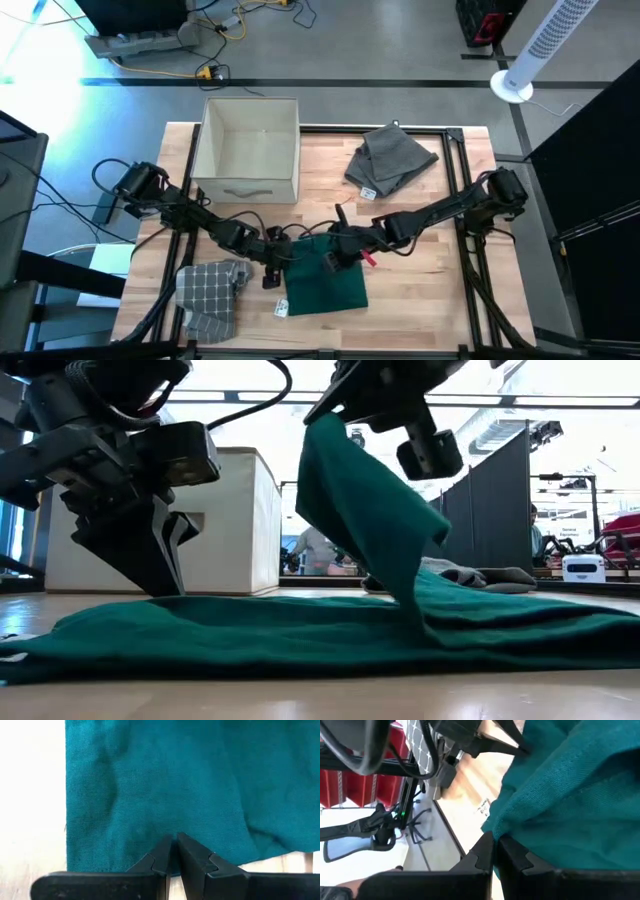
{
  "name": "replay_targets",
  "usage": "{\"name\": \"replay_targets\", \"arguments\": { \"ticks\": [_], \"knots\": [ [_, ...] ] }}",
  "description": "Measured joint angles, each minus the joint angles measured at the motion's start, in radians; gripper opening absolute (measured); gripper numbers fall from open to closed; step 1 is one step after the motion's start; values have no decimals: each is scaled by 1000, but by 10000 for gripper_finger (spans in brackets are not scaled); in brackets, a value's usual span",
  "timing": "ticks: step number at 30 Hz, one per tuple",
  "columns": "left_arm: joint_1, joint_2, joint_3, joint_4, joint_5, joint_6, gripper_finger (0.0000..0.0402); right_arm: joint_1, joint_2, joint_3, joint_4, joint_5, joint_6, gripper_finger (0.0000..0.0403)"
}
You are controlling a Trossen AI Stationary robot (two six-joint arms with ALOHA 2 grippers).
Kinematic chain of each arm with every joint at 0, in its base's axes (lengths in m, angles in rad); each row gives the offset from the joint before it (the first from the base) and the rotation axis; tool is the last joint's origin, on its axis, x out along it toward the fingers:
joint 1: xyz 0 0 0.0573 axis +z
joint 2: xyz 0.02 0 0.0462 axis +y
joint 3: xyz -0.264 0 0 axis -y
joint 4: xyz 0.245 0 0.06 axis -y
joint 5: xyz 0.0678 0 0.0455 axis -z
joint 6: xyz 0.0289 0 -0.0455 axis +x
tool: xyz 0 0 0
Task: Fold towel
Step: Fold the green towel
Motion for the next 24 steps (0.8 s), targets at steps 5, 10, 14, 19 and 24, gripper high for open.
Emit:
{"name": "replay_targets", "arguments": {
  "ticks": [5,10,14,19,24],
  "knots": [
    [0,0,0,0,0,0,20,-9,3,0,36,-20,-11,0],
    [0,0,0,0,0,11,20,-12,4,0,44,-27,-12,3],
    [0,0,0,0,0,11,20,-14,4,0,45,-40,-22,43],
    [0,0,0,0,-3,19,20,-15,4,0,54,-54,-40,141],
    [5,0,0,0,-3,19,20,-27,4,0,56,-111,-65,221]
  ]
}}
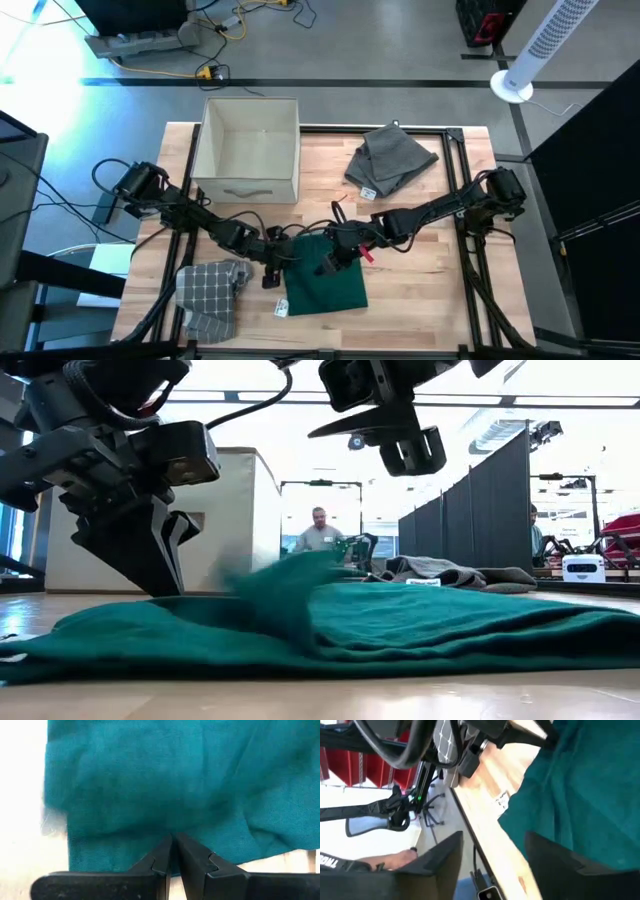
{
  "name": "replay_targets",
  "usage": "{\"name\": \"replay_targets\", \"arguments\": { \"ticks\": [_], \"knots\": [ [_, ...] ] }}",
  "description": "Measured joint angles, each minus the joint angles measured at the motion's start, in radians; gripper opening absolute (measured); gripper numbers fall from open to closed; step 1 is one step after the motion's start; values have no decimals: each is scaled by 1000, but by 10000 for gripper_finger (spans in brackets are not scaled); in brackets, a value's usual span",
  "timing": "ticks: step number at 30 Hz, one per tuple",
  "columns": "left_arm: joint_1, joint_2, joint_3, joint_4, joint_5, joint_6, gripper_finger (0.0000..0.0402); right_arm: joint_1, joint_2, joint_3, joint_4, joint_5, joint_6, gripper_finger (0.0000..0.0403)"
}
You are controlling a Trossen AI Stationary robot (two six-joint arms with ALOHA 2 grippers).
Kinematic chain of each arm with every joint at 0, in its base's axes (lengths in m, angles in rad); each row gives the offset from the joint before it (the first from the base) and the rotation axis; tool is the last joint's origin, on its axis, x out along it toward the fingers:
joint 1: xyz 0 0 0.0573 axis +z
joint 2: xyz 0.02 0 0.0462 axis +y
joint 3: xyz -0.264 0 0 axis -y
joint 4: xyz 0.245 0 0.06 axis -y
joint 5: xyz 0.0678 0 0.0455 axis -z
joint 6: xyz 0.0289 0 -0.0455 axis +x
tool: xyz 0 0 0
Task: Fold towel
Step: Fold the green towel
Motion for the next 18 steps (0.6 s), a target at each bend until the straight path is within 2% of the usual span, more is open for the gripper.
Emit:
{"name": "replay_targets", "arguments": {
  "ticks": [2,5,11,14,18],
  "knots": [
    [3,0,0,0,0,1,20,-4,-8,0,-7,-3,-25,236],
    [7,-16,0,-15,5,1,20,-7,-52,0,-57,18,-84,238],
    [-9,-130,51,-225,-4,-18,20,26,-167,-1,-345,66,-252,203],
    [-27,-181,66,-225,-4,-17,20,66,-185,-31,-433,96,-323,167],
    [-43,-183,66,-97,-5,43,20,123,-164,-125,-267,154,-483,69]
  ]
}}
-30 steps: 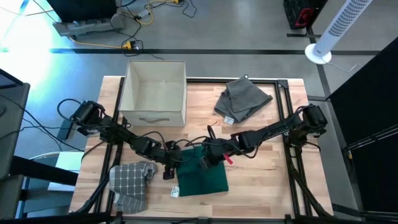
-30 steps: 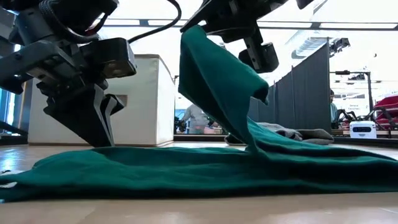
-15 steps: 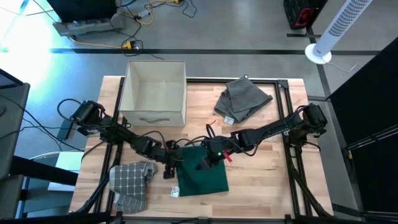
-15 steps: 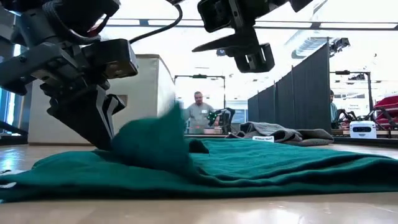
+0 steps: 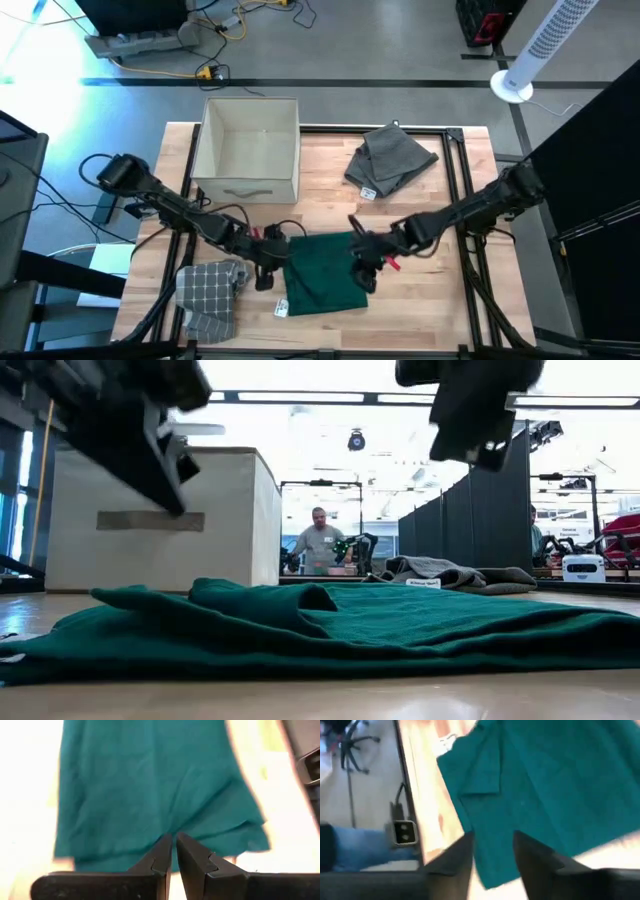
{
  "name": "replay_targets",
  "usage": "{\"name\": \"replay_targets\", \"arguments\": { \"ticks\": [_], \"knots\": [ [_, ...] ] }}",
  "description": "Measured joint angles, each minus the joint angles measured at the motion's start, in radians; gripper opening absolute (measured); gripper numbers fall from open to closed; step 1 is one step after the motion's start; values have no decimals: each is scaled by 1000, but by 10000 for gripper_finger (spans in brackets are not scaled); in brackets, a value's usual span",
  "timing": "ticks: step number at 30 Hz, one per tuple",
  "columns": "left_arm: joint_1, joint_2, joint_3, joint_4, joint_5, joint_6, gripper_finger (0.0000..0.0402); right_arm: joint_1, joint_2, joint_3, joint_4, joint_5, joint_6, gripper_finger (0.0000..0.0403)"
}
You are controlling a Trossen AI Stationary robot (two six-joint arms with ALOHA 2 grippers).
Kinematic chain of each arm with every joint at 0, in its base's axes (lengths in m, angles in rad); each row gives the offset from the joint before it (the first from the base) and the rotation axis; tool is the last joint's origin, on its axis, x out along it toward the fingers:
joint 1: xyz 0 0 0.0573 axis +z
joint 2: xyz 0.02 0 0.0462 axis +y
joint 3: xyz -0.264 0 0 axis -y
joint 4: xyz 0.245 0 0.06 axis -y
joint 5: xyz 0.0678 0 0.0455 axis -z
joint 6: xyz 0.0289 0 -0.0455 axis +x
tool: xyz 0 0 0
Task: Fold towel
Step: Fold the green towel
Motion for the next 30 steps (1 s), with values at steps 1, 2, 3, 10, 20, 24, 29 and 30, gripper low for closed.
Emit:
{"name": "replay_targets", "arguments": {
  "ticks": [1,2,3,10,20,24,29,30],
  "knots": [
    [1,14,0,37,0,24,20,17,8,-24,56,29,-53,41],
    [3,29,1,75,-1,48,20,32,16,-46,105,60,-110,20],
    [6,48,1,107,-2,75,20,45,27,-68,141,100,-154,13],
    [59,189,0,280,33,115,20,49,123,-198,328,193,-165,2],
    [103,291,1,323,171,112,20,12,235,-223,473,165,-145,0],
    [102,304,0,294,253,88,20,-3,241,-223,470,147,-136,0],
    [75,279,1,247,385,63,20,-16,241,-223,457,144,-136,0],
    [67,277,1,234,404,62,20,-19,241,-223,455,144,-136,0]
  ]
}}
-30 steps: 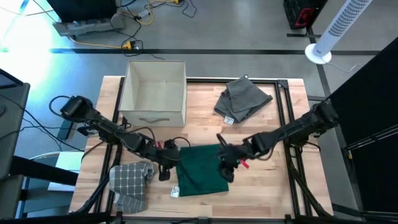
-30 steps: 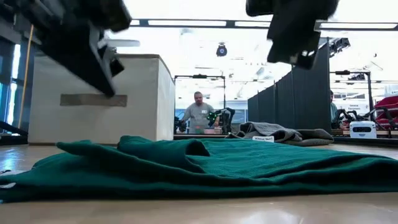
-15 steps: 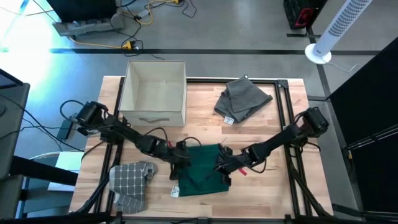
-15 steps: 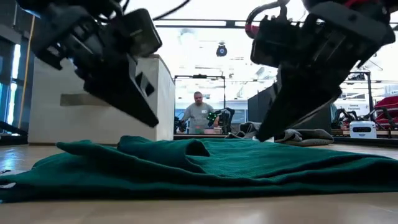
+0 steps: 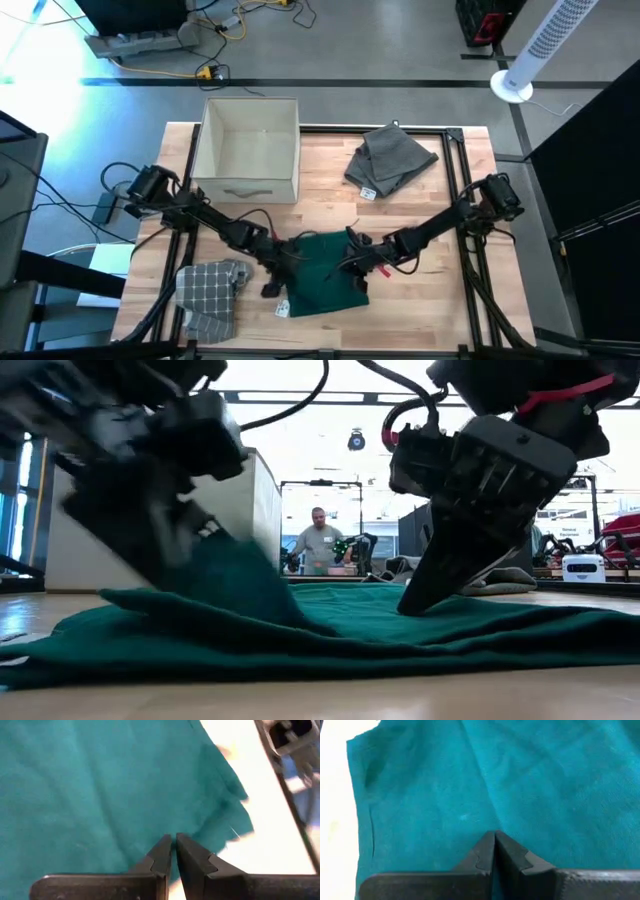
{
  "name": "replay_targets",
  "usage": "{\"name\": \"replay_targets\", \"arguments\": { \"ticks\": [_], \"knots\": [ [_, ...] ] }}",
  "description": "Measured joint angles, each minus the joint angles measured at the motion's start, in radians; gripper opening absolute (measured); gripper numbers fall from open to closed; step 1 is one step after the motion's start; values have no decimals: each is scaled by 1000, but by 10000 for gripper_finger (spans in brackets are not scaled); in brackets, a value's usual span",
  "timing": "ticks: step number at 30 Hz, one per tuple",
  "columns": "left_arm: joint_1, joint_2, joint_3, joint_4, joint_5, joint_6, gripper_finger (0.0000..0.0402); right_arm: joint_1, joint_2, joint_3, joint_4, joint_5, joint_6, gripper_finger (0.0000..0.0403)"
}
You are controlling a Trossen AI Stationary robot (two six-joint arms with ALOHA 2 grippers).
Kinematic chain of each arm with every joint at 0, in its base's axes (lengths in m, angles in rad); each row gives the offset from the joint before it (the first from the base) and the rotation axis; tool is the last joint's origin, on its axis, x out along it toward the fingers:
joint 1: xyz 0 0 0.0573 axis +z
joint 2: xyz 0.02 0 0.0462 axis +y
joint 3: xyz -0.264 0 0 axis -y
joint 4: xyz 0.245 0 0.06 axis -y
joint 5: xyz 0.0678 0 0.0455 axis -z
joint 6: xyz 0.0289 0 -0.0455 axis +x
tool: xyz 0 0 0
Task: Fold towel
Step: Fold the green towel
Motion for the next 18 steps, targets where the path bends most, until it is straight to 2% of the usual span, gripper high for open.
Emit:
{"name": "replay_targets", "arguments": {
  "ticks": [4,7,9,14,18],
  "knots": [
    [-35,-27,0,-104,16,-28,20,-2,0,0,-9,0,0,0],
    [-47,-65,0,-137,-10,-28,20,-2,0,0,-10,-4,11,0],
    [-42,-99,0,-136,-64,-42,20,-2,-12,0,-12,-24,10,0],
    [-20,-175,0,-88,-296,-71,20,7,-102,0,-18,-23,-3,0],
    [-3,-156,0,-35,-328,-51,20,20,-145,1,-19,13,-82,0]
  ]
}}
